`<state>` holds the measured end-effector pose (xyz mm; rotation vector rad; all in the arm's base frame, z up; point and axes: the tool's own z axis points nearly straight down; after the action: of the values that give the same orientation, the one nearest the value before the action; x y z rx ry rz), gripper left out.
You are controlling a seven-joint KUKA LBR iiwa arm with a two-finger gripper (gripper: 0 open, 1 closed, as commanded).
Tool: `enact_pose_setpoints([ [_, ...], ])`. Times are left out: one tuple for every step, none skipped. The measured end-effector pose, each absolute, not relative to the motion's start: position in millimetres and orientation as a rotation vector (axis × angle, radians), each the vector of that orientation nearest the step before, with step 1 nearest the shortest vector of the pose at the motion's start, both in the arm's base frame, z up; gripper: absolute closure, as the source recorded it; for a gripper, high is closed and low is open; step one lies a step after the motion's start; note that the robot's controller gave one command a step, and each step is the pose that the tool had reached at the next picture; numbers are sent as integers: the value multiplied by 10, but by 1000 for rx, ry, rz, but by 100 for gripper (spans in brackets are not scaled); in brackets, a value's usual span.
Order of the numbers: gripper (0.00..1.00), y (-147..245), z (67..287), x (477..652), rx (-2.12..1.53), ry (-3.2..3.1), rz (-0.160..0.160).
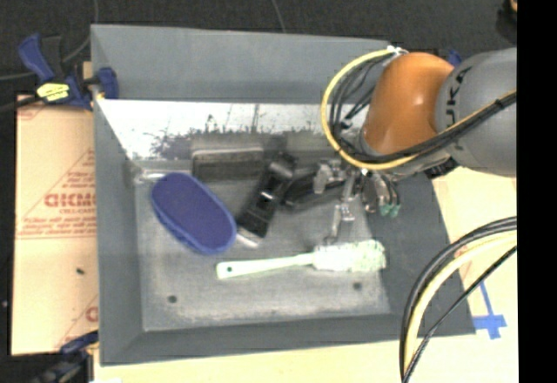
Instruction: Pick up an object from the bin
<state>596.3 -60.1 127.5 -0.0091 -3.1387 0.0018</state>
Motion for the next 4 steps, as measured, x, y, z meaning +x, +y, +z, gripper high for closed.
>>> enact_pose_setpoints([
  [0, -598, 1323, 5977, -6, -3146, 3],
  [0, -865, 686, 5287, 371, -3113, 3],
  [0, -240, 1362, 6552, -123, -3150, 1],
  [0, -894, 671, 5257, 365, -3109, 2],
])
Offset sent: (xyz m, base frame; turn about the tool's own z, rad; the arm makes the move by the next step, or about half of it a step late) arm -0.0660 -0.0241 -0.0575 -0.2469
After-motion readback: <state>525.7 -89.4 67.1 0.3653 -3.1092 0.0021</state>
